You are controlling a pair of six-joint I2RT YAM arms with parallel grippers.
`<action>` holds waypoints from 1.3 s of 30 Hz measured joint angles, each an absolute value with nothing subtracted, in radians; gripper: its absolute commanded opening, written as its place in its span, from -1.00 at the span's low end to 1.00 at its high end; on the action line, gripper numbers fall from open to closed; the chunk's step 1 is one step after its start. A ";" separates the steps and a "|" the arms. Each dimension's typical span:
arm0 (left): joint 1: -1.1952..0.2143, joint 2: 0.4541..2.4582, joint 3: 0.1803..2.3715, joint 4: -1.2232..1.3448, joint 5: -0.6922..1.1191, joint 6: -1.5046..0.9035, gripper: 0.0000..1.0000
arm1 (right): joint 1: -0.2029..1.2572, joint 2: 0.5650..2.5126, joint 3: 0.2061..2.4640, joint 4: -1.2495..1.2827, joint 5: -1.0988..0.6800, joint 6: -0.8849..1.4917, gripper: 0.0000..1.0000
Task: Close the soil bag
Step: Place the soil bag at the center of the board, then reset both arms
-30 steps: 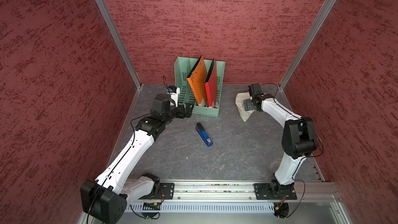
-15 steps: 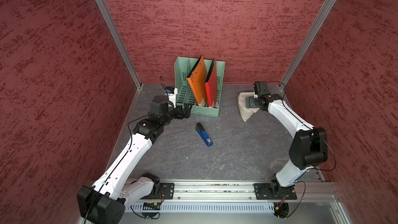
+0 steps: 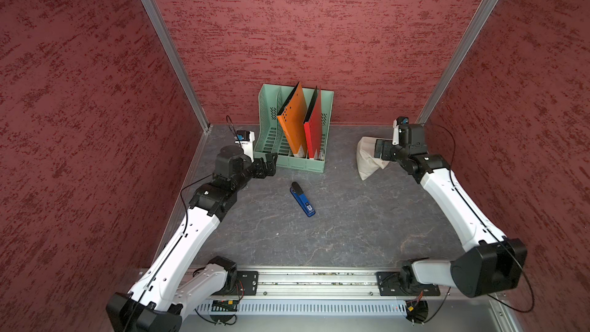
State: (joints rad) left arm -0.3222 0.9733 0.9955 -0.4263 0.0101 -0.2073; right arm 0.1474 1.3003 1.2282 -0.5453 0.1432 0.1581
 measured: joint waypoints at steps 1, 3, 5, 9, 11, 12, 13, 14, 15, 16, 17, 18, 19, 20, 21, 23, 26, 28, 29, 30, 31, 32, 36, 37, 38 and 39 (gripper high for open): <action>-0.316 0.968 0.993 -0.429 0.001 -0.204 0.99 | 0.145 1.277 1.208 -0.530 0.134 0.166 0.87; -0.297 0.957 0.987 -0.430 -0.010 -0.197 0.99 | 0.140 1.222 1.158 -0.485 0.116 0.184 0.84; -0.270 0.946 0.972 -0.430 -0.021 -0.191 0.99 | 0.136 1.168 1.104 -0.439 0.103 0.196 0.83; -0.188 0.926 0.916 -0.423 -0.027 -0.190 1.00 | 0.132 1.093 1.020 -0.354 0.077 0.190 0.81; -0.136 0.920 0.879 -0.410 -0.023 -0.194 1.00 | 0.131 1.063 0.970 -0.303 0.066 0.171 0.81; -0.110 0.918 0.858 -0.404 -0.022 -0.194 1.00 | 0.131 1.046 0.939 -0.273 0.061 0.156 0.81; -0.089 0.917 0.841 -0.400 -0.023 -0.194 1.00 | 0.131 1.032 0.908 -0.242 0.057 0.140 0.80; -0.071 0.917 0.825 -0.393 -0.026 -0.193 1.00 | 0.130 1.015 0.868 -0.202 0.052 0.121 0.81; -0.057 0.917 0.807 -0.381 -0.030 -0.191 0.99 | 0.130 1.000 0.828 -0.162 0.049 0.104 0.80; -0.047 0.918 0.789 -0.368 -0.033 -0.189 1.00 | 0.128 0.989 0.787 -0.126 0.047 0.087 0.80; -0.038 0.920 0.770 -0.348 -0.036 -0.186 1.00 | 0.128 0.984 0.755 -0.099 0.046 0.073 0.80; -0.030 0.925 0.751 -0.327 -0.036 -0.185 1.00 | 0.126 0.987 0.723 -0.067 0.046 0.060 0.80; -0.021 0.931 0.733 -0.305 -0.036 -0.185 1.00 | 0.123 0.995 0.696 -0.038 0.046 0.051 0.80; -0.009 0.941 0.714 -0.277 -0.037 -0.185 1.00 | 0.121 1.010 0.668 -0.002 0.046 0.043 0.80; 0.004 0.950 0.696 -0.254 -0.037 -0.185 1.00 | 0.120 1.024 0.643 0.031 0.046 0.039 0.80; 0.031 0.978 0.655 -0.196 -0.041 -0.185 1.00 | 0.116 1.076 0.582 0.117 0.046 0.028 0.81; 0.056 1.017 0.623 -0.129 -0.043 -0.176 1.00 | 0.111 1.159 0.528 0.220 0.055 0.016 0.80; 0.069 1.048 0.609 -0.076 -0.042 -0.165 1.00 | 0.103 1.218 0.505 0.287 0.062 0.014 0.80; 0.075 1.061 0.601 -0.047 -0.038 -0.159 1.00 | 0.097 1.246 0.493 0.323 0.066 0.013 0.80; 0.082 1.076 0.594 -0.018 -0.033 -0.154 1.00 | 0.090 1.268 0.487 0.350 0.070 0.014 0.80; 0.088 1.089 0.586 0.011 -0.027 -0.147 1.00 | 0.083 1.289 0.480 0.379 0.073 0.013 0.79; 0.095 1.103 0.579 0.039 -0.020 -0.142 0.99 | 0.076 1.304 0.477 0.403 0.075 0.013 0.80; 0.127 1.143 0.548 0.138 0.007 -0.121 1.00 | 0.044 1.345 0.472 0.497 0.078 0.016 0.80; 0.136 1.152 0.537 0.167 0.015 -0.116 1.00 | 0.036 1.349 0.469 0.521 0.081 0.019 0.81; 0.144 1.161 0.526 0.198 0.022 -0.114 1.00 | 0.028 1.355 0.464 0.547 0.084 0.022 0.81; 0.152 1.173 0.512 0.231 0.027 -0.113 1.00 | 0.021 1.361 0.458 0.570 0.088 0.026 0.81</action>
